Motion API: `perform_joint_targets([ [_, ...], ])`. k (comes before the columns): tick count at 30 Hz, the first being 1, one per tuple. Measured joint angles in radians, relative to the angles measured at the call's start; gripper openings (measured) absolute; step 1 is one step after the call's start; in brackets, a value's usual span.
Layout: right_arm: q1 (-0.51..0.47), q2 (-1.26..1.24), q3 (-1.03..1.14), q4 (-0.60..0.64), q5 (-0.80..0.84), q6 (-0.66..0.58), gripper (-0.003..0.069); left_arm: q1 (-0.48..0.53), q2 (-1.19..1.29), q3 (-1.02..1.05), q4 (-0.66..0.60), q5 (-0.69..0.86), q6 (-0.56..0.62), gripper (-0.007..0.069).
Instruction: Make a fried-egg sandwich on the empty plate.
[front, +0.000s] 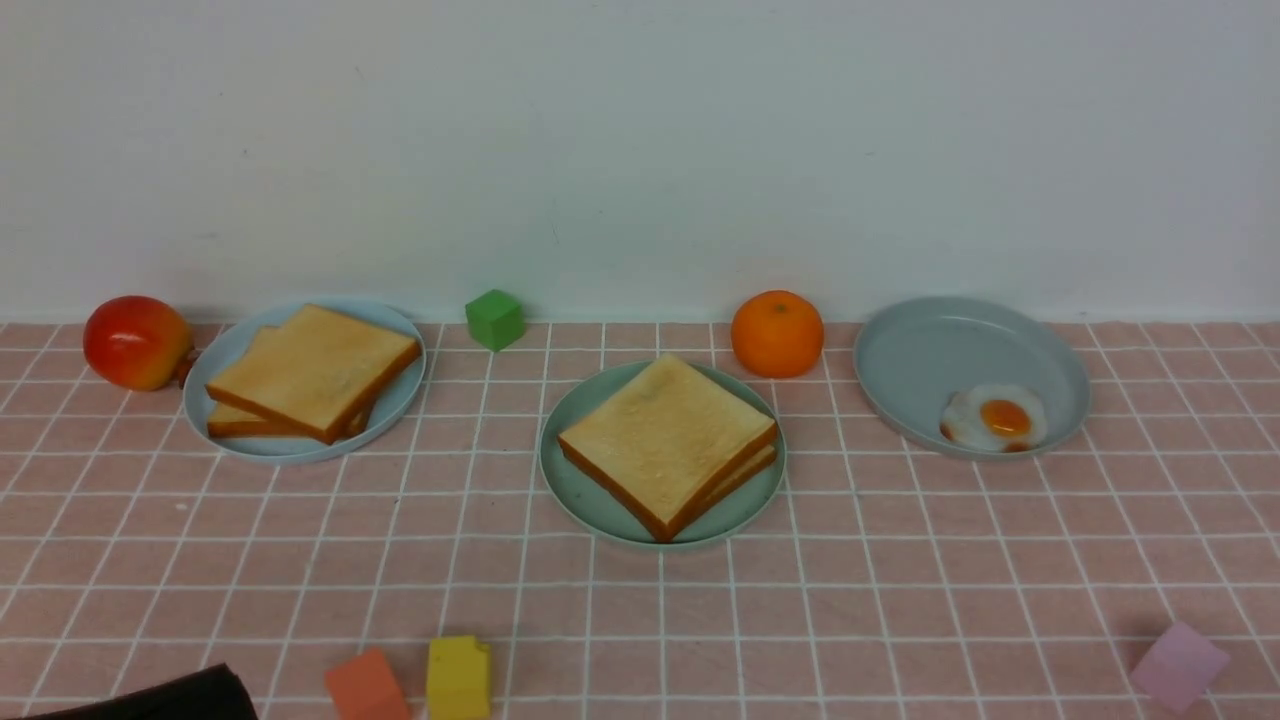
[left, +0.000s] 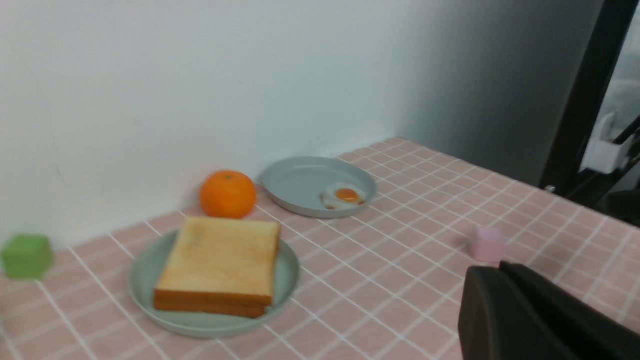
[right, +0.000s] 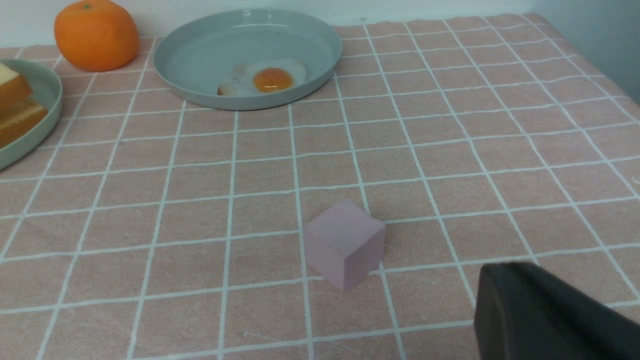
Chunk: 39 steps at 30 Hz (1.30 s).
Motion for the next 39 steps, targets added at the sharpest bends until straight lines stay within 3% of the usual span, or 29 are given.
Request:
perform_joint_targets([
  [2, 0.000, 0.000, 0.000, 0.000, 0.000, 0.000, 0.0000, 0.043, -0.001, 0.000, 0.011, -0.001, 0.004, 0.0015],
  [8, 0.000, 0.000, 0.000, 0.000, 0.000, 0.000, 0.0003, 0.456, -0.112, 0.044, -0.030, 0.046, -0.098, -0.0013],
  [9, 0.000, 0.000, 0.000, 0.000, 0.000, 0.000, 0.0003, 0.470, -0.124, 0.048, -0.030, 0.048, -0.105, -0.0013],
  [11, 0.000, 0.000, 0.000, 0.000, 0.000, 0.000, 0.0006, 0.637, -0.200, 0.117, -0.061, 0.074, -0.127, -0.0013],
  [14, 0.000, 0.000, 0.000, 0.000, 0.000, 0.000, 0.0008, 0.765, -0.229, 0.221, -0.090, 0.092, -0.133, -0.0013],
  [22, 0.000, 0.000, 0.000, 0.000, 0.001, 0.000, 0.0015, 0.823, -0.231, 0.277, -0.090, 0.290, -0.137, -0.0013],
  [39, 0.000, 0.000, 0.000, 0.000, 0.001, 0.000, 0.0036, 0.821, -0.231, 0.277, -0.089, 0.297, -0.134, -0.0013],
])
